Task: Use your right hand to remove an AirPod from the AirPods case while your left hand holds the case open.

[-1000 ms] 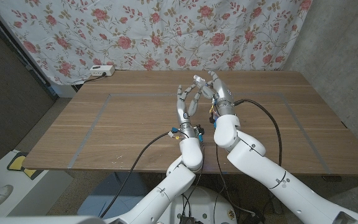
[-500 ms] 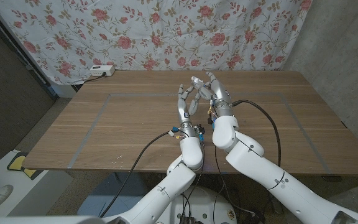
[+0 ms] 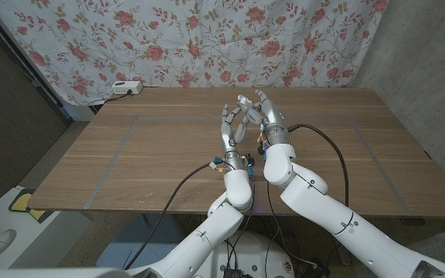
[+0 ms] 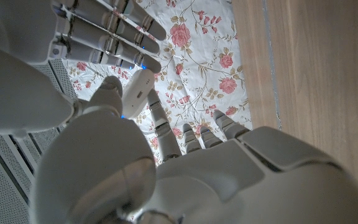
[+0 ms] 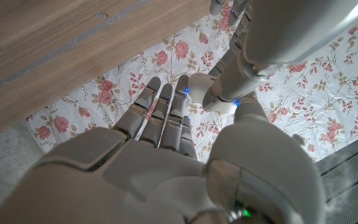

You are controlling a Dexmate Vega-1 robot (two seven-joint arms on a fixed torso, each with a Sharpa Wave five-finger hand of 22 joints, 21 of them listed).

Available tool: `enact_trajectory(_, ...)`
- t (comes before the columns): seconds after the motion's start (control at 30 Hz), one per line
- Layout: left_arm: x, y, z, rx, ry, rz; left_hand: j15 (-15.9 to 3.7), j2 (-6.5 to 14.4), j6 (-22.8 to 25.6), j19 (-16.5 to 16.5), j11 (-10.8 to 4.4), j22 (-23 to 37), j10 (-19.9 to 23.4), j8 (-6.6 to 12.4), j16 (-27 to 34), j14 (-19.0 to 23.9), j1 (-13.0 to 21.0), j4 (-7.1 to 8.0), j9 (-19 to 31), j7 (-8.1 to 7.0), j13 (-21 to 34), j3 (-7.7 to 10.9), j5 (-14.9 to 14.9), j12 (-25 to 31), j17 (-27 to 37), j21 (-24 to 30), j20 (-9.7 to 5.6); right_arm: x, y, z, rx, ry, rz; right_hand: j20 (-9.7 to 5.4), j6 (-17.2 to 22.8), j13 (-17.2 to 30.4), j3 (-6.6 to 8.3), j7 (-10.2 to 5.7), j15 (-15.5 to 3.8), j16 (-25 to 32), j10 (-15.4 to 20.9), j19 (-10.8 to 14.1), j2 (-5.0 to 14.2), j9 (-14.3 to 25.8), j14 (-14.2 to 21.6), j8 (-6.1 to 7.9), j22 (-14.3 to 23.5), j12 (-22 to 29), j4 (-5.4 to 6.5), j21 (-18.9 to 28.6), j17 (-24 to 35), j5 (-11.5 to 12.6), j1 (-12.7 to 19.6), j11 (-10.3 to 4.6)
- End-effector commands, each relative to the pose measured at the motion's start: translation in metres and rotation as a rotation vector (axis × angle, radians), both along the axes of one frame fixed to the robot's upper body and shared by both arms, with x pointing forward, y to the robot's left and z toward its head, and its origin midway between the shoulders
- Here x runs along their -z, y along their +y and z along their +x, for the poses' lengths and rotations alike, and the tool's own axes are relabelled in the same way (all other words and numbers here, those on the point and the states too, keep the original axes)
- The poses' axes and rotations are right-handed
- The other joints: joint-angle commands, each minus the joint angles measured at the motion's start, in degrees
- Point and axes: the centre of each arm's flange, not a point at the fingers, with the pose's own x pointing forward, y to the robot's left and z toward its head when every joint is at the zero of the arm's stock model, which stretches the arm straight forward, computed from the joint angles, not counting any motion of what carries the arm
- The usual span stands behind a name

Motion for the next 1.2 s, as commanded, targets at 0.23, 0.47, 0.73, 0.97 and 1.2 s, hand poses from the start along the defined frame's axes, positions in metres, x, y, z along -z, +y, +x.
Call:
enact_trajectory(0.23,0.0012,-0.0037,0.0028,0.018,0.011,-0.023,0.01,2.53,2.54,0.35,-0.17,0.21,1.30,1.04,0.59,0.96,1.26,0.03,0.37,0.37,0.30,0.40,0.43,0.49,0.09,0.25,0.22,0.0025,-0.0058,0.0025,0.011,0.009,0.007,-0.04,0.41,0.22,-0.24,0.17,-4.97,0.37,1.88,0.17,0.28,0.25,-0.16,-0.13,0.18,0.19,-0.16,0.17,0.22,0.22,0.45,-2.39)
enact_trajectory(0.47,0.0014,-0.0036,0.0033,0.022,0.004,-0.017,-0.08,3.12,3.42,0.53,-0.97,0.21,2.13,1.26,0.68,1.36,1.62,0.03,0.40,0.31,0.30,0.34,0.24,0.71,0.08,0.31,0.26,0.0058,-0.0046,0.0045,0.010,0.021,0.001,-0.10,0.43,0.24,-0.25,0.13,-4.93,0.37,1.77,0.18,0.34,0.25,-0.17,-0.14,0.18,0.14,-0.14,0.19,0.24,0.23,0.47,-2.43)
enact_trajectory(0.73,0.0009,-0.0037,0.0040,0.026,0.002,-0.025,-0.10,2.87,3.49,0.61,-1.01,0.21,2.14,1.18,0.62,1.40,1.55,0.02,0.40,-0.08,0.30,-0.10,0.00,0.62,0.09,0.32,0.09,0.0061,-0.0031,0.0060,0.008,0.021,-0.004,-0.12,0.44,0.25,-0.31,0.12,-4.91,0.36,1.87,0.19,0.30,0.25,-0.18,-0.16,0.18,0.16,-0.15,0.20,0.24,0.23,0.48,-2.40)
enact_trajectory(0.97,0.0026,-0.0015,0.0047,0.025,0.010,-0.036,-0.11,2.53,3.54,0.61,-1.09,0.22,2.22,1.10,0.64,1.56,1.14,0.21,0.40,-0.71,0.30,-0.71,-0.17,0.57,0.12,0.30,0.17,0.0074,-0.0034,0.0076,0.014,0.029,0.002,-0.07,0.43,0.29,-0.33,0.11,-4.87,0.37,1.82,0.16,0.34,0.26,-0.17,-0.18,0.18,0.16,-0.12,0.20,0.25,0.23,0.46,-2.36)
enact_trajectory(1.2,0.0028,-0.0019,0.0050,0.026,0.010,-0.038,-0.05,4.39,5.50,0.70,-1.66,0.24,3.00,1.68,0.72,1.93,2.06,0.21,0.40,-0.36,0.31,-0.25,-0.33,0.74,0.13,0.33,0.40,0.0090,-0.0039,0.0074,0.015,0.030,-0.003,-0.01,0.48,0.30,-0.36,0.12,-4.85,0.35,1.77,0.09,0.35,0.26,-0.21,-0.18,0.17,0.13,-0.11,0.18,0.26,0.24,0.46,-2.40)
